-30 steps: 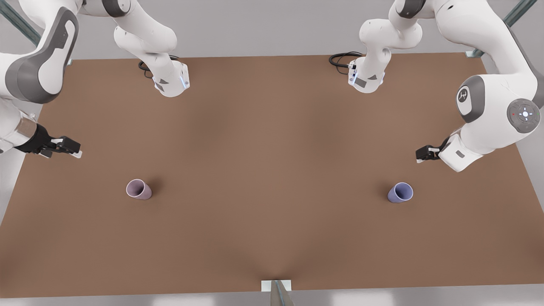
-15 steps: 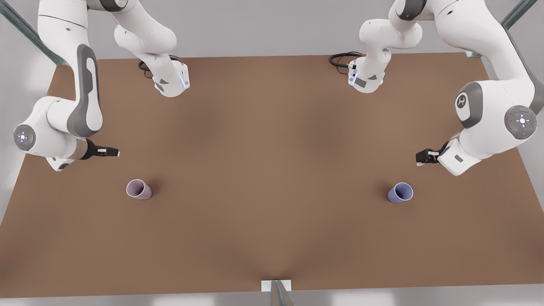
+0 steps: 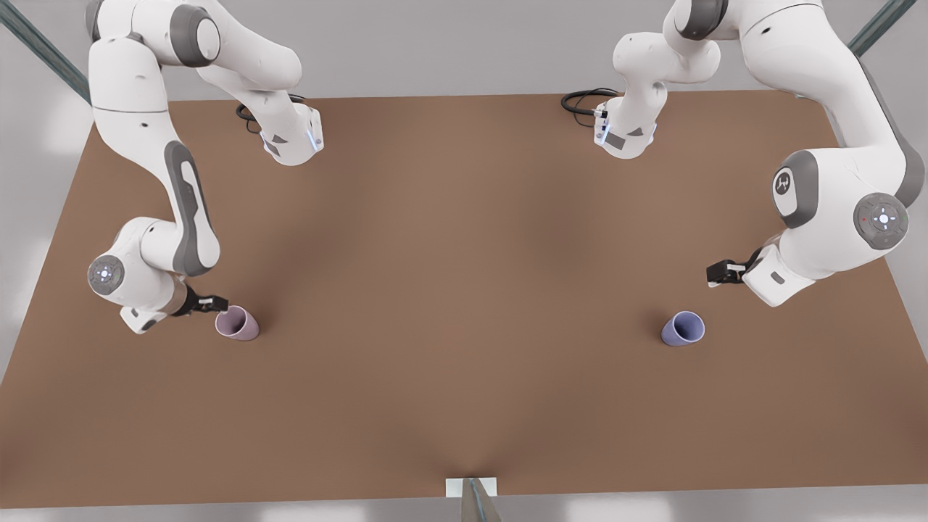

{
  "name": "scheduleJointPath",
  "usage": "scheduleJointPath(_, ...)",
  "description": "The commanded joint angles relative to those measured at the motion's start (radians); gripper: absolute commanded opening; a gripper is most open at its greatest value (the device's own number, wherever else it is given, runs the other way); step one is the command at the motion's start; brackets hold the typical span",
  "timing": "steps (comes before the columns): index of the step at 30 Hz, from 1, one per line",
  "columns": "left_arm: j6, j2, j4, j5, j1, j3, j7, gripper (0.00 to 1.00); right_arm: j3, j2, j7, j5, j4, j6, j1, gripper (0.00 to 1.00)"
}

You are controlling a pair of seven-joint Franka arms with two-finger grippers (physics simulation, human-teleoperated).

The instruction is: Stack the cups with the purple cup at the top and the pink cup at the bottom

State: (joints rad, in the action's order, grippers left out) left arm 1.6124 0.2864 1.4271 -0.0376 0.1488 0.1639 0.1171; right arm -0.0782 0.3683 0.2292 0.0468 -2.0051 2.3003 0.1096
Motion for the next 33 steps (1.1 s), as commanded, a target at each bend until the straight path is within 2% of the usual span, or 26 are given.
scheduleJointPath(1, 0.003, -0.001, 0.000, 0.001, 0.000, 0.000, 0.007, 1.00, 0.000, 0.006, 0.067, 0.002, 0.008, 0.099, -0.001, 1.00)
scheduleJointPath(12, 0.012, 0.019, 0.000, 0.001, -0.005, 0.000, 0.007, 1.00, 0.005, 0.078, 0.067, 0.004, -0.038, 0.163, 0.002, 1.00)
scheduleJointPath(16, 0.017, 0.019, 0.000, 0.001, -0.006, 0.002, 0.006, 1.00, 0.008, 0.087, 0.065, 0.004, -0.029, 0.166, -0.001, 0.70)
scheduleJointPath(17, 0.017, 0.019, 0.000, 0.001, -0.006, 0.002, 0.006, 1.00, 0.008, 0.087, 0.065, 0.005, -0.029, 0.169, -0.001, 0.48)
scheduleJointPath(18, 0.017, 0.019, 0.000, 0.001, -0.006, 0.002, 0.006, 1.00, 0.008, 0.086, 0.065, 0.008, -0.029, 0.171, -0.001, 0.35)
scheduleJointPath(19, 0.017, 0.019, 0.000, 0.001, -0.006, 0.002, 0.006, 1.00, 0.009, 0.084, 0.062, 0.010, -0.029, 0.171, -0.002, 0.25)
scheduleJointPath(20, 0.017, 0.019, 0.000, 0.001, -0.006, 0.002, 0.006, 1.00, 0.014, 0.083, 0.059, 0.008, -0.027, 0.169, -0.002, 0.21)
scheduleJointPath(28, 0.015, 0.017, -0.002, 0.001, -0.006, 0.002, 0.006, 1.00, 0.047, 0.012, 0.053, 0.010, -0.018, 0.080, -0.002, 0.21)
scheduleJointPath(31, 0.029, 0.026, -0.002, 0.001, -0.012, 0.003, 0.012, 1.00, 0.115, -0.045, -0.048, 0.010, -0.011, 0.018, -0.004, 0.21)
scheduleJointPath(33, 0.057, 0.046, -0.002, -0.001, -0.014, 0.003, 0.012, 1.00, 0.120, -0.074, -0.160, 0.010, 0.012, -0.052, -0.083, 0.21)
